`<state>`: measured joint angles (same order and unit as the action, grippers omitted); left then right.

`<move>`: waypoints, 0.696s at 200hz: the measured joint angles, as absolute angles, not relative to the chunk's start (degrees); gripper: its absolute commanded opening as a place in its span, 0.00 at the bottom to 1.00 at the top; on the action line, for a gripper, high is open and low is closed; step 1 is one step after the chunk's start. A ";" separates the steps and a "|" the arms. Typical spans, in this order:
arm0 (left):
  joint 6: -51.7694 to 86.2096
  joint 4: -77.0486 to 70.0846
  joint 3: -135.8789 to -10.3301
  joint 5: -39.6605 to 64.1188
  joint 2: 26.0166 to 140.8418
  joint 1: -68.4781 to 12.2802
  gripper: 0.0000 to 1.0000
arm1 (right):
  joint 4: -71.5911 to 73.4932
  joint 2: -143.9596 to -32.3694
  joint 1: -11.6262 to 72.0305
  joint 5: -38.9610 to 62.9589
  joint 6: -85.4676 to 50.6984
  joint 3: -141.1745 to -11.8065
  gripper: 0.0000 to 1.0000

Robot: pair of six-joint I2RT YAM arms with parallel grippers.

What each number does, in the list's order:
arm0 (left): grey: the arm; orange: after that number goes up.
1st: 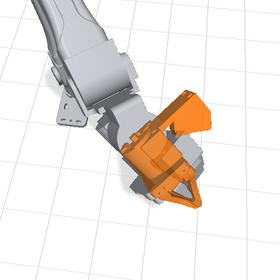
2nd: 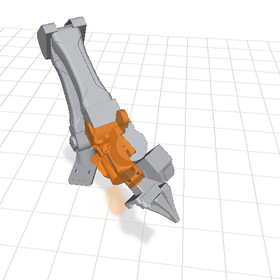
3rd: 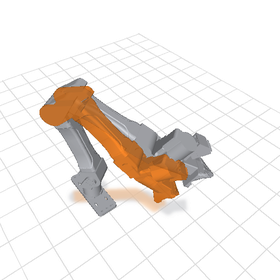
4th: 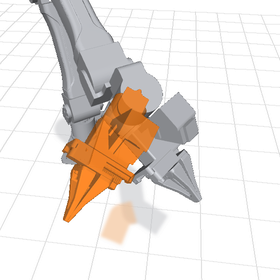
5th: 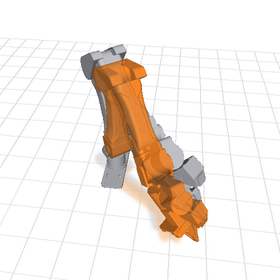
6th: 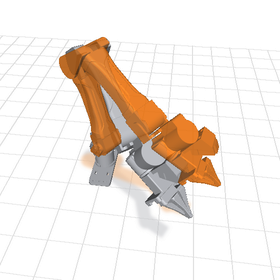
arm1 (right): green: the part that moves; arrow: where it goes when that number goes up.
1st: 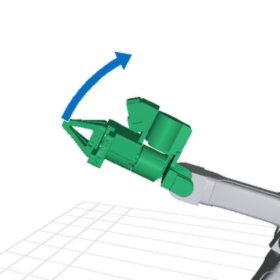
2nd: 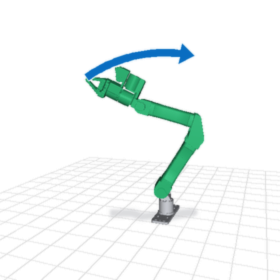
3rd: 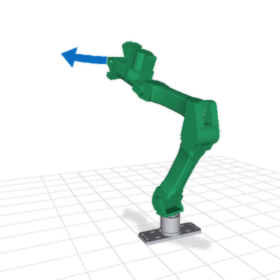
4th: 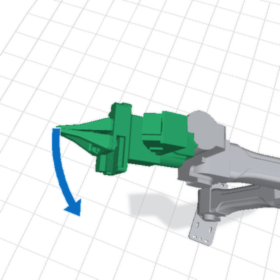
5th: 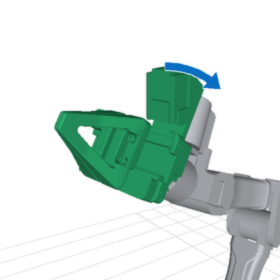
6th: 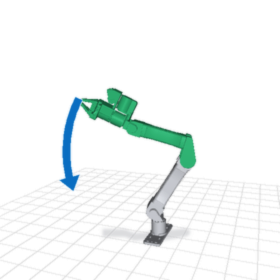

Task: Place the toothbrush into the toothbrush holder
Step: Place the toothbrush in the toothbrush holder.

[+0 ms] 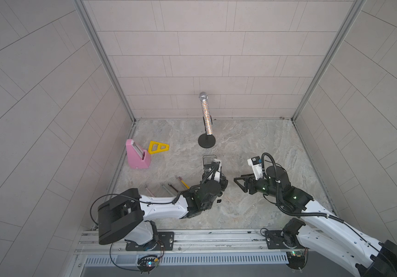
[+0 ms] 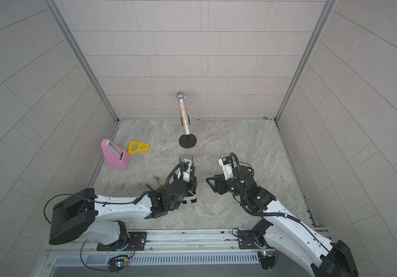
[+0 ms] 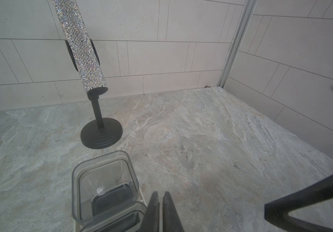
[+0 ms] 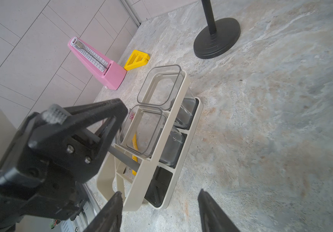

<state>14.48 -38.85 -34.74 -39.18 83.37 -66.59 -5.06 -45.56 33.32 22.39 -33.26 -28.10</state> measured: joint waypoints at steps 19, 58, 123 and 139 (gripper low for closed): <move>14.41 -40.45 -34.48 -39.79 85.19 -66.67 0.00 | -4.82 -45.41 33.32 22.35 -33.26 -27.97 0.62; 15.44 -41.82 -34.44 -39.83 86.63 -66.67 0.00 | -4.49 -44.97 33.32 22.00 -33.26 -27.79 0.62; 19.64 -32.88 -35.35 -36.86 84.84 -66.32 0.00 | -4.47 -44.88 33.32 21.61 -33.39 -27.66 0.62; 20.29 -31.77 -35.35 -36.01 84.34 -65.93 0.00 | -4.47 -44.82 33.32 21.58 -33.47 -27.62 0.62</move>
